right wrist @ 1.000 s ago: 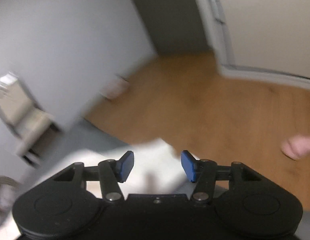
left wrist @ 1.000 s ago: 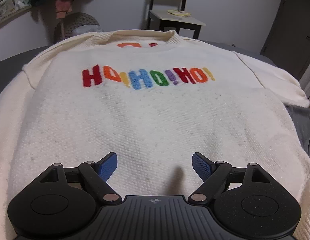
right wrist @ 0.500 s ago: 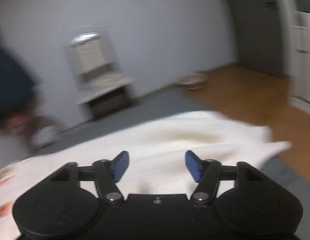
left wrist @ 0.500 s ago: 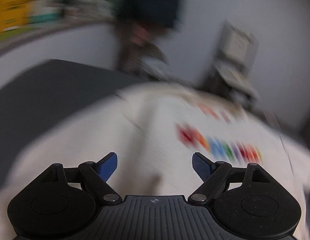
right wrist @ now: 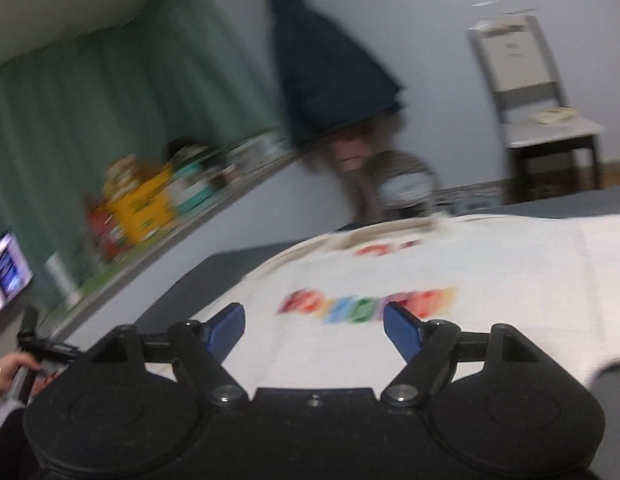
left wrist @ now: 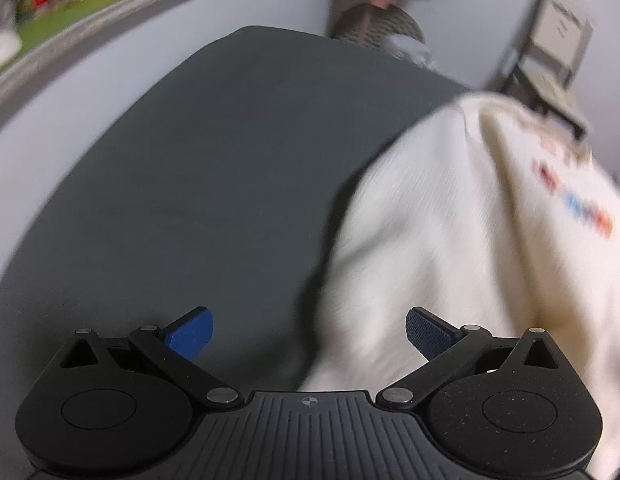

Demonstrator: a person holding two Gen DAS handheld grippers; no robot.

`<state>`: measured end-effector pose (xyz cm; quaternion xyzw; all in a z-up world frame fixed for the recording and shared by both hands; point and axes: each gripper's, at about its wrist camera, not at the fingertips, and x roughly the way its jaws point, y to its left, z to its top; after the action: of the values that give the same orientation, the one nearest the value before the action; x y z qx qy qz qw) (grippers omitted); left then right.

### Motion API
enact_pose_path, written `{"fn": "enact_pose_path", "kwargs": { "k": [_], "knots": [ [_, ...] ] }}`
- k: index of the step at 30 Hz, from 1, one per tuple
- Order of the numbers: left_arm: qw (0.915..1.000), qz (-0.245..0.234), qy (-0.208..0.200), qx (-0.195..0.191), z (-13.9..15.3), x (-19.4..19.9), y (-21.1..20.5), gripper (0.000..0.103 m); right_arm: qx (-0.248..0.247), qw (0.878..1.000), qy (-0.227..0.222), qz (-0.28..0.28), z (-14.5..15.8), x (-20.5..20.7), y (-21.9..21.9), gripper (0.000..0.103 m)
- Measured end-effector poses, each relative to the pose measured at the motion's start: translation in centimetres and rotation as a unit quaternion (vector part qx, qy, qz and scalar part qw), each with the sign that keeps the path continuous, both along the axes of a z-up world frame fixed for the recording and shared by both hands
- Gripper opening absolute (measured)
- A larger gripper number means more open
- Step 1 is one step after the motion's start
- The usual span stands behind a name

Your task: Fold clothes

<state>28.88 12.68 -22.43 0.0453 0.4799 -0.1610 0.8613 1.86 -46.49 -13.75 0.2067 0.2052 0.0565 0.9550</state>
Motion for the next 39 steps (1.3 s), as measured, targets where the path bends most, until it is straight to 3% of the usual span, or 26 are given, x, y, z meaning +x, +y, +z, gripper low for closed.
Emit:
{"fn": "enact_pose_path", "kwargs": {
  "k": [1, 5, 7, 9, 11, 12, 14, 17, 20, 23, 26, 31, 33, 35, 39],
  "knots": [
    [0.9999, -0.017, 0.001, -0.003, -0.8, -0.1, 0.6, 0.103, -0.007, 1.0, 0.002, 0.014, -0.1, 0.7, 1.1, 0.076],
    [0.9965, -0.026, 0.01, -0.079, -2.7, 0.4, 1.3, 0.103, -0.023, 0.998, 0.018, 0.05, -0.6, 2.2, 5.3, 0.076],
    [0.9954, -0.022, 0.013, -0.093, -3.7, 0.9, 1.1, 0.097, -0.014, 0.998, 0.03, 0.053, -0.5, 1.6, 6.9, 0.076],
    [0.9941, -0.023, 0.033, -0.1, -4.7, 1.1, 0.5, 0.057, -0.01, 0.998, 0.04, 0.051, -0.4, 0.8, 8.0, 0.076],
    [0.9914, -0.023, 0.052, -0.118, -5.6, 1.5, 0.2, 0.043, -0.011, 0.998, 0.046, 0.048, -0.4, 0.3, 8.9, 0.076],
    [0.9908, -0.028, 0.053, -0.122, -5.9, 1.2, 0.0, 0.03, -0.011, 0.998, 0.048, 0.046, -0.4, 0.0, 9.2, 0.076],
    [0.9927, -0.029, 0.043, -0.109, -5.8, 0.7, -0.3, 0.017, -0.009, 0.998, 0.05, 0.042, -0.5, -0.4, 9.8, 0.076],
    [0.9988, -0.008, -0.009, -0.047, -4.3, 1.2, -0.9, 0.013, -0.001, 0.998, 0.058, 0.035, -1.0, 0.2, 10.4, 0.076],
    [0.9973, 0.018, -0.067, 0.024, -1.2, 5.2, -1.5, 0.012, 0.003, 0.997, 0.065, 0.037, -1.4, 0.8, 11.1, 0.076],
    [0.9865, 0.044, -0.125, 0.096, 2.2, 9.7, -2.1, 0.012, 0.0, 0.996, 0.075, 0.049, -2.1, 1.9, 12.1, 0.076],
    [0.9683, 0.067, -0.174, 0.166, 5.3, 14.3, -2.9, 0.012, -0.024, 0.993, 0.096, 0.069, -2.9, 3.6, 13.6, 0.076],
    [0.9401, 0.078, -0.205, 0.261, 8.1, 23.0, -6.0, 0.012, -0.055, 0.982, 0.138, 0.117, -4.1, 5.9, 15.9, 0.076],
    [0.9358, 0.084, -0.202, 0.277, 8.7, 25.9, -7.0, 0.012, -0.066, 0.978, 0.147, 0.133, -4.4, 6.2, 16.4, 0.076],
    [0.9325, 0.093, -0.195, 0.289, 8.2, 28.3, -8.1, 0.012, -0.066, 0.975, 0.157, 0.14, -4.8, 6.6, 16.5, 0.076],
    [0.9251, 0.095, -0.161, 0.331, 3.6, 31.3, -9.4, 0.012, -0.053, 0.973, 0.18, 0.138, -5.6, 7.2, 16.3, 0.076]
  ]
}}
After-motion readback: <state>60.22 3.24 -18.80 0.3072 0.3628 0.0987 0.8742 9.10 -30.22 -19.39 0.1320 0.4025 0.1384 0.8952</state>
